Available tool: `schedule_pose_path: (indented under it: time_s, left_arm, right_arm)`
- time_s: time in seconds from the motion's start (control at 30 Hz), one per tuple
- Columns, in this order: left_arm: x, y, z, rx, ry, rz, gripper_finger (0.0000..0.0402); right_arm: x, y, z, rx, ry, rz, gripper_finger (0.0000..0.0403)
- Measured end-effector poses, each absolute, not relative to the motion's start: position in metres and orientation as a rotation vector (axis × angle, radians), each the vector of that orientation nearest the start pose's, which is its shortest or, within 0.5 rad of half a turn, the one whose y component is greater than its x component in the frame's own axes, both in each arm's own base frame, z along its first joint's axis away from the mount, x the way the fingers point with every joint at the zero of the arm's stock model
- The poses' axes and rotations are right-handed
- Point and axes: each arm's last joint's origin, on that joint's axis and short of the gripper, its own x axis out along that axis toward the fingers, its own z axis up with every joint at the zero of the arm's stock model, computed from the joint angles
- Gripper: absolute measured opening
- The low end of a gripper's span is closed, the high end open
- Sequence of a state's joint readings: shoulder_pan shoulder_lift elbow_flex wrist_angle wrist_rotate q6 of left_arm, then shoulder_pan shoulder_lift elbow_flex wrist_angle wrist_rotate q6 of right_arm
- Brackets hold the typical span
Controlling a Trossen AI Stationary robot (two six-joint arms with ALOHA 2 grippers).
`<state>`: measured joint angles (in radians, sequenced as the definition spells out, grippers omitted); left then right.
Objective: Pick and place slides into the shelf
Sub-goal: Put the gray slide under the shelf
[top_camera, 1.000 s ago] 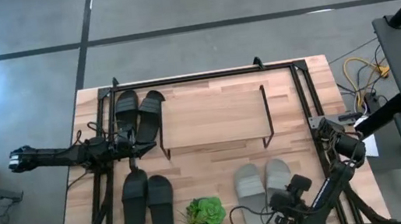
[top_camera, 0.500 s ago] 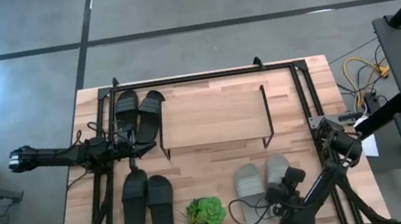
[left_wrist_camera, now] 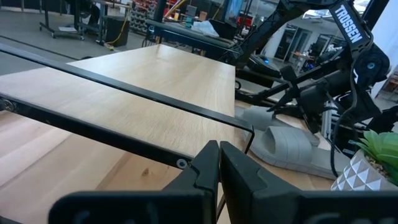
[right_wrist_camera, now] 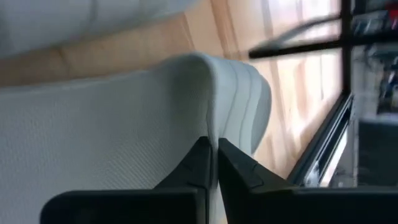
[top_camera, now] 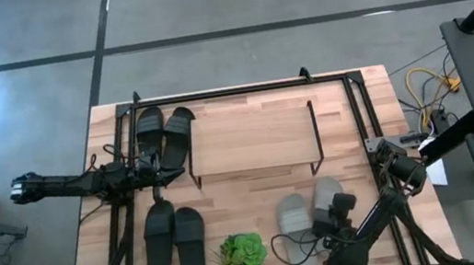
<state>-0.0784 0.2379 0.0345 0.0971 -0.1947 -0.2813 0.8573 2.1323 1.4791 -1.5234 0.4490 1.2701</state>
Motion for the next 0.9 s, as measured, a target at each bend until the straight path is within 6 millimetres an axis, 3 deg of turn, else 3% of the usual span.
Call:
schedule_pose_path:
  time_s: [0.3, 0.57, 0.9]
  left_arm:
    - [0.111, -0.003, 0.165, -0.266, 0.089, 0.130, 0.0000]
    - [0.111, -0.003, 0.165, -0.266, 0.090, 0.131, 0.0000]
    - [0.111, -0.003, 0.164, -0.265, 0.093, 0.131, 0.0000]
  right_arm:
    - [0.234, 0.251, 0.161, -0.382, 1.360, -0.685, 0.0009]
    - [0.250, 0.261, 0.169, -0.518, 1.282, -0.465, 0.0009]
    - [0.265, 0.228, 0.155, -0.599, 1.288, -0.570, 0.0009]
